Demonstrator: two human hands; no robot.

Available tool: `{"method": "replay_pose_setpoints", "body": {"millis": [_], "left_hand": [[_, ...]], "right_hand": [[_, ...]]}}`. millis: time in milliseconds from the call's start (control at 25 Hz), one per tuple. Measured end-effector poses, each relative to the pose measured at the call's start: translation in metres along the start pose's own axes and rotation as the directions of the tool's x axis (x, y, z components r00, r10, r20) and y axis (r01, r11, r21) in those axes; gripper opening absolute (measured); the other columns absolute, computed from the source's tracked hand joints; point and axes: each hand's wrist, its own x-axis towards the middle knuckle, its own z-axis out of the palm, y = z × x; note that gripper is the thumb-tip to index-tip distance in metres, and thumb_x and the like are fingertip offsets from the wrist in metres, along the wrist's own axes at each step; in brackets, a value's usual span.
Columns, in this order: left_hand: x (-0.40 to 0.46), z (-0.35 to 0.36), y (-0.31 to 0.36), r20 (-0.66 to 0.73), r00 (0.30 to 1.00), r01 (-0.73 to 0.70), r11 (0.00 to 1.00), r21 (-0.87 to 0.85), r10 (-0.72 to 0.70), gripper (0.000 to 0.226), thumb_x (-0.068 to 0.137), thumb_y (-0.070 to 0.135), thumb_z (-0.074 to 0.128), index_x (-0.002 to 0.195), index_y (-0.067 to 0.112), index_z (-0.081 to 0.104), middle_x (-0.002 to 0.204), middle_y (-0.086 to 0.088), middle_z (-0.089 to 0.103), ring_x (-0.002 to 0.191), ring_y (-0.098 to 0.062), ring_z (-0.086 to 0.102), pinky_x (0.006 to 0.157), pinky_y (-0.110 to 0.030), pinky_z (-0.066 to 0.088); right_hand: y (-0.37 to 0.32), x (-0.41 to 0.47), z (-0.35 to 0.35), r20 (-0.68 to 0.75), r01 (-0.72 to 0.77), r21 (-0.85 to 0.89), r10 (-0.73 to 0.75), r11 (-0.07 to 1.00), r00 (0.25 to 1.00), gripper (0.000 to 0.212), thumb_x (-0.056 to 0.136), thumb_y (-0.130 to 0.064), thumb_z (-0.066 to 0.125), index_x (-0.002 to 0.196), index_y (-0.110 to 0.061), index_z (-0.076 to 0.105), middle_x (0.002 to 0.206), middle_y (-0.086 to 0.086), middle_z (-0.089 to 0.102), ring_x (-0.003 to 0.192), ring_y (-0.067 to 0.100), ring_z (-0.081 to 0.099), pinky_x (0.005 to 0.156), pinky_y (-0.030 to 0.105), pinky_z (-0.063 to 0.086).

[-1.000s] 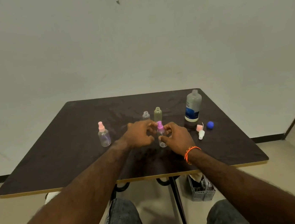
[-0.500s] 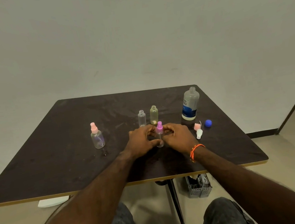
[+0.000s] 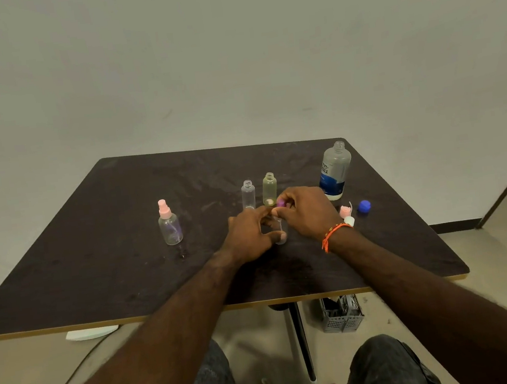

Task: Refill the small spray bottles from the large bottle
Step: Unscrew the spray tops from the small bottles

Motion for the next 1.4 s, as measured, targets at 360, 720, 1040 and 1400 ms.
{"method": "replay_pose_setpoints", "body": {"millis": [360,720,1040,1400], "left_hand": [[0.002,0.001,-0.004,0.019,1.000,0.011,1.000,-0.001,-0.011,0.041,0.080,0.044,0.082,0.117,0.031,0.069,0.106,0.016,0.073,0.108,-0.010,0.067,0.109,-0.054,0.038],[0.003,0.004,-0.006,0.015,1.000,0.021,0.999,0.035,-0.022,0.042,0.079,0.048,0.084,0.115,0.032,0.069,0.105,0.017,0.071,0.108,-0.011,0.065,0.106,-0.053,0.040],[0.003,0.003,-0.005,0.008,1.000,0.020,0.999,0.028,-0.020,0.038,0.081,0.044,0.084,0.113,0.031,0.069,0.105,0.016,0.070,0.107,-0.011,0.065,0.106,-0.052,0.042],[0.005,0.006,-0.009,0.019,1.000,0.013,0.999,0.032,-0.014,0.033,0.079,0.048,0.081,0.107,0.035,0.068,0.098,0.019,0.072,0.102,-0.009,0.067,0.103,-0.055,0.042]], "right_hand": [[-0.007,0.000,-0.006,0.061,-0.026,-0.025,0.027,0.999,0.998,0.029,0.088,-0.039,0.072,0.109,-0.021,0.062,0.096,-0.009,0.065,0.085,0.010,0.062,0.078,0.028,0.053],[-0.008,-0.007,-0.008,0.183,0.081,0.029,-0.085,0.996,0.979,0.048,0.091,-0.011,0.065,0.137,-0.012,0.052,0.130,0.007,0.061,0.117,0.020,0.058,0.103,0.036,0.048],[-0.005,-0.004,-0.007,0.101,0.050,-0.019,-0.048,0.999,0.994,0.019,0.093,-0.020,0.066,0.111,-0.022,0.062,0.105,-0.006,0.061,0.090,0.007,0.057,0.085,0.030,0.051],[0.001,-0.001,-0.003,0.032,0.048,0.007,-0.049,0.999,0.998,0.053,0.083,-0.039,0.075,0.128,-0.019,0.056,0.117,-0.004,0.060,0.102,0.010,0.059,0.087,0.031,0.054]]}}
